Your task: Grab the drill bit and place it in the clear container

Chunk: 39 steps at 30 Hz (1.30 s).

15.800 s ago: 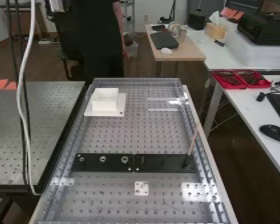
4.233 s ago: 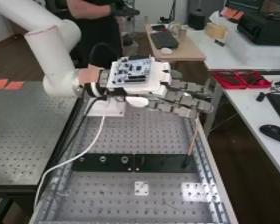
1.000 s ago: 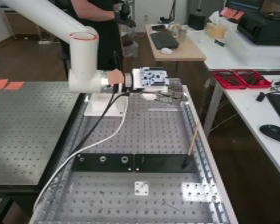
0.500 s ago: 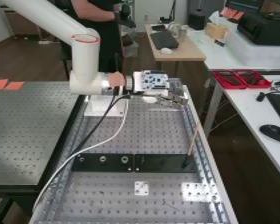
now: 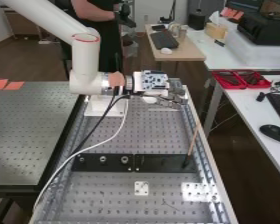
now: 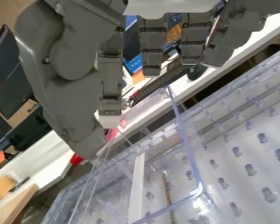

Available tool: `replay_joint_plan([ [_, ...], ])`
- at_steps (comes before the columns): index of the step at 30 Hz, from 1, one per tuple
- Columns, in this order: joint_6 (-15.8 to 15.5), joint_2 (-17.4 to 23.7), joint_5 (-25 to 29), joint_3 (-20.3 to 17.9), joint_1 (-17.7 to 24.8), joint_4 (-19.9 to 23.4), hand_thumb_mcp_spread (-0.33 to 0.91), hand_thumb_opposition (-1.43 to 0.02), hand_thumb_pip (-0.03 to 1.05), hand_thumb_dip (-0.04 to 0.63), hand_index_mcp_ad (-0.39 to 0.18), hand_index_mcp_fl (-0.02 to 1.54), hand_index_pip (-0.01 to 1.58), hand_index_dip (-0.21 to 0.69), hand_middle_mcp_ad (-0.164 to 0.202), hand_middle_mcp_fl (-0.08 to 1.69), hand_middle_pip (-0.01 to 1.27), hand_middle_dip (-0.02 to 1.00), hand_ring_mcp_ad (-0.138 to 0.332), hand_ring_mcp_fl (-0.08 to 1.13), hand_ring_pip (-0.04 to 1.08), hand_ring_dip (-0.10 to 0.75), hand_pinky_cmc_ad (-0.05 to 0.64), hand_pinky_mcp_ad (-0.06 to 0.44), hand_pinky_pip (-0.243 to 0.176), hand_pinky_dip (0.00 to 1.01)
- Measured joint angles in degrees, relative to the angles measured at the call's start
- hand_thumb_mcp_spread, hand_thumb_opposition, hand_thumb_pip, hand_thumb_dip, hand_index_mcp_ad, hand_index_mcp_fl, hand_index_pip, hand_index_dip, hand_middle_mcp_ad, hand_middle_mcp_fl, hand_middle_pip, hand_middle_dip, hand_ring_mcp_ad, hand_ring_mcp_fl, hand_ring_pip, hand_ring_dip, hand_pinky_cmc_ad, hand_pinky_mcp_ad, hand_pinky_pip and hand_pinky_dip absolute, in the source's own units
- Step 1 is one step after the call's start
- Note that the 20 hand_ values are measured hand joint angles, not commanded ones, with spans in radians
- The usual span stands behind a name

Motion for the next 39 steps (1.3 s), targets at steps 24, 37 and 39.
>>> replay_joint_plan([
  [24, -2.27, 6.13, 1.23, -3.48, -1.35, 2.42, 0.42, -0.87, 0.62, 0.272, -0.168, 0.29, 0.84, 0.110, 0.063, 0.08, 0.13, 0.17, 0.192, 0.00, 0.11, 0.023, 0.290, 0.180, -0.075, 0.19],
  [37, -6.30, 11.35, 2.80, -5.52, -2.20, 2.95, 0.42, -0.87, 0.61, 0.271, -0.168, 0.31, 0.82, 0.110, 0.066, 0.08, 0.13, 0.17, 0.197, 0.00, 0.11, 0.023, 0.291, 0.180, -0.075, 0.19],
  [39, -8.06, 12.69, 3.08, -5.94, -2.44, 2.70, 0.42, -0.87, 0.61, 0.271, -0.168, 0.31, 0.82, 0.110, 0.066, 0.08, 0.13, 0.17, 0.183, 0.00, 0.11, 0.023, 0.291, 0.180, -0.075, 0.19],
])
